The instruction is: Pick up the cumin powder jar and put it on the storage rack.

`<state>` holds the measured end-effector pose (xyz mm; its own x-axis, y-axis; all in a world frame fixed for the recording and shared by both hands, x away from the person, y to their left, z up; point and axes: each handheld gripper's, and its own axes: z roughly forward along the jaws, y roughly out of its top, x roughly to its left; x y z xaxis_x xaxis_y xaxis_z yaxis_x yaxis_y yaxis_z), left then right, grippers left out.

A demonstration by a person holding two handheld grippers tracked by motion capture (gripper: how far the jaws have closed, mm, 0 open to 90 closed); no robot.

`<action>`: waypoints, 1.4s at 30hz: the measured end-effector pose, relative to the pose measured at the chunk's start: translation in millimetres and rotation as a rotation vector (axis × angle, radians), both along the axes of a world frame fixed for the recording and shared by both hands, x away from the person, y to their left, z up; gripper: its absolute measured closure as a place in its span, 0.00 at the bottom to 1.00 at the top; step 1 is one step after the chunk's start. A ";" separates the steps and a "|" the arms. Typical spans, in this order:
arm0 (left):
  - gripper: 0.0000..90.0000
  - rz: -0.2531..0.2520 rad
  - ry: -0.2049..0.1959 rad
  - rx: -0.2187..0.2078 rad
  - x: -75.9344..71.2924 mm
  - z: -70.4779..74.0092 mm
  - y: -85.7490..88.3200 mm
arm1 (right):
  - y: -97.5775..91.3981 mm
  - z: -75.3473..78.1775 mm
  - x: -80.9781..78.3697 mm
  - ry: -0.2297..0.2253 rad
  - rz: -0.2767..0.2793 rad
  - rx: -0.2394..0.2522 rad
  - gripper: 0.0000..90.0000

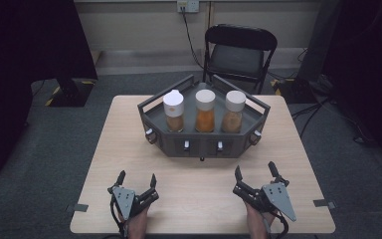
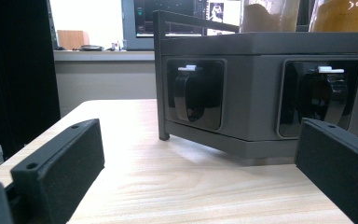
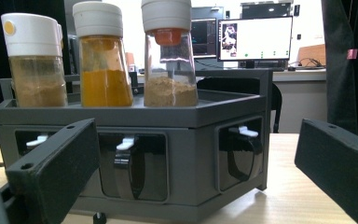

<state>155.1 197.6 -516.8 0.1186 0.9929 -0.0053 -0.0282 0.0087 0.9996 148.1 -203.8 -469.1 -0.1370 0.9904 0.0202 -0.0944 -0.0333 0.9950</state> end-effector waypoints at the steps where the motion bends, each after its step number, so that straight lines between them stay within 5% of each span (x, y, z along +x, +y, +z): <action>1: 0.01 0.000 0.000 0.000 0.0 0.0 0.0 | 0.8 -1.4 -0.3 0.001 -0.004 0.001 0.00; 14: 0.01 -0.001 0.000 0.000 0.0 -0.1 0.2 | 5.8 -21.4 3.2 0.041 -0.034 0.004 0.00; 42: 0.01 0.000 0.000 0.000 0.0 0.0 0.1 | 4.9 -38.2 8.3 0.104 -0.062 -0.011 0.01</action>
<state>155.1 197.7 -516.8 0.1190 0.9929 -0.0049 -0.0280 0.0083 0.9996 156.4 -198.9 -507.3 -0.0733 0.9971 0.0199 0.0081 -0.0194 0.9998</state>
